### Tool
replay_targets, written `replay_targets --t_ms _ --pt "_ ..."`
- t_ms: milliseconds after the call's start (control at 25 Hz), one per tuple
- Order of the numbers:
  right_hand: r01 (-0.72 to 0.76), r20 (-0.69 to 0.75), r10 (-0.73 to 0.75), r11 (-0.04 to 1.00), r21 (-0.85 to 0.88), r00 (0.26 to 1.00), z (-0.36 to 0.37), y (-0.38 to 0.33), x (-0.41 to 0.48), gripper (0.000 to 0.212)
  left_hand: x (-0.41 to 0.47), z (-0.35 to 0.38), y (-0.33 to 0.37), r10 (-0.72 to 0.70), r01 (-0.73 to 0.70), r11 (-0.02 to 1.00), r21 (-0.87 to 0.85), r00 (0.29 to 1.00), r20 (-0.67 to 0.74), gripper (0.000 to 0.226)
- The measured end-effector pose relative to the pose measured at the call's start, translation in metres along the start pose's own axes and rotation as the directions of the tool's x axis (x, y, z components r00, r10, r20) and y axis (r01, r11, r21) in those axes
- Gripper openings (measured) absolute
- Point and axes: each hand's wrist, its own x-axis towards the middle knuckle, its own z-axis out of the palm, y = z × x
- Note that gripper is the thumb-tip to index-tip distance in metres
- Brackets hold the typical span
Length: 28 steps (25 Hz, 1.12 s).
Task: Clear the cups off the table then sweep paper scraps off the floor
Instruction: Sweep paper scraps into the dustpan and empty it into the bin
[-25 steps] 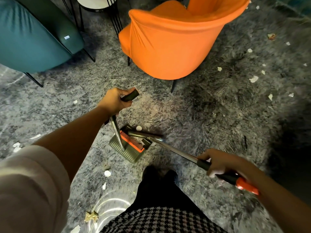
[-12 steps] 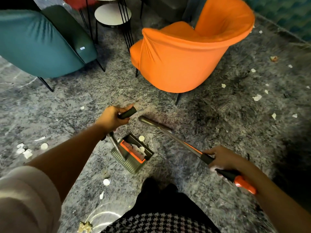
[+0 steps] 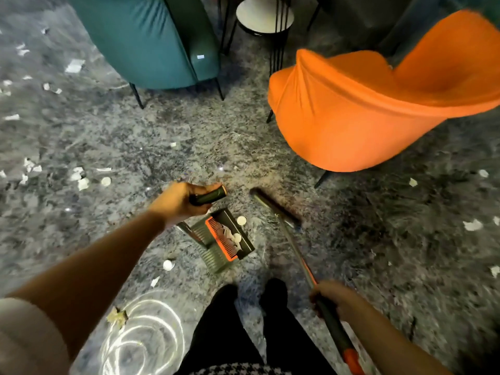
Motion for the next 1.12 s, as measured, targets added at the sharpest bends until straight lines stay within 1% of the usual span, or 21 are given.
replay_targets --t_ms 40,120,200,280,360,480,520,600,680,800,840,920,1000,1040,1120 --pt "-0.011 0.007 0.011 1.000 0.013 1.000 -0.004 -0.002 0.006 0.025 -0.007 0.007 0.001 -0.035 0.033 0.998 -0.054 0.999 -0.035 0.040" --pt "0.022 -0.017 -0.022 1.000 -0.021 1.000 -0.011 -0.007 0.018 0.030 -0.020 0.022 0.001 -0.056 0.040 0.992 -0.118 0.990 -0.128 0.041" --pt "0.077 -0.062 -0.083 0.993 -0.092 0.995 -0.024 -0.012 0.027 0.029 -0.033 0.041 0.004 -0.098 0.056 0.980 -0.189 0.970 -0.221 0.041" --pt "0.112 -0.081 -0.126 0.982 -0.149 0.989 -0.040 -0.014 0.031 0.027 -0.045 0.055 0.008 -0.114 0.059 0.978 -0.199 0.954 -0.278 0.042" --pt "0.141 -0.078 -0.157 0.973 -0.184 0.984 -0.054 -0.010 0.031 0.022 -0.058 0.067 0.010 -0.097 0.051 0.985 -0.165 0.954 -0.283 0.048" --pt "0.217 -0.069 -0.232 0.960 -0.175 0.970 -0.067 0.006 0.033 0.014 -0.080 0.077 0.007 -0.112 0.078 0.989 -0.130 0.951 -0.288 0.056" --pt "0.255 -0.074 -0.274 0.946 -0.202 0.959 -0.068 0.014 0.034 0.012 -0.090 0.082 0.005 -0.103 0.062 0.988 -0.142 0.948 -0.303 0.056" --pt "0.313 -0.099 -0.357 0.899 -0.308 0.929 -0.066 0.027 0.038 0.007 -0.108 0.089 0.002 -0.084 0.033 0.987 -0.155 0.939 -0.332 0.053" --pt "0.325 -0.131 -0.407 0.854 -0.408 0.904 -0.059 0.039 0.044 0.008 -0.124 0.096 -0.002 -0.110 0.050 0.984 -0.169 0.925 -0.363 0.050" --pt "0.299 -0.152 -0.406 0.836 -0.459 0.901 -0.048 0.059 0.055 0.009 -0.141 0.101 -0.006 -0.179 0.091 0.971 -0.221 0.891 -0.417 0.046" --pt "0.281 -0.151 -0.389 0.838 -0.468 0.909 -0.044 0.067 0.059 0.013 -0.144 0.101 -0.007 -0.193 0.091 0.965 -0.246 0.882 -0.429 0.045" --pt "0.268 -0.125 -0.376 0.822 -0.502 0.918 -0.039 0.082 0.069 0.035 -0.145 0.101 -0.004 -0.207 0.098 0.961 -0.259 0.876 -0.435 0.045" --pt "0.284 -0.061 -0.368 0.804 -0.523 0.928 -0.035 0.095 0.076 0.056 -0.144 0.101 -0.001 -0.198 0.118 0.971 -0.208 0.883 -0.425 0.047" --pt "0.287 -0.033 -0.355 0.803 -0.522 0.934 -0.034 0.101 0.079 0.060 -0.143 0.101 0.001 -0.185 0.118 0.976 -0.183 0.891 -0.413 0.049" --pt "0.286 -0.013 -0.342 0.807 -0.517 0.940 -0.034 0.109 0.086 0.063 -0.144 0.102 0.003 -0.166 0.107 0.980 -0.167 0.903 -0.397 0.052"
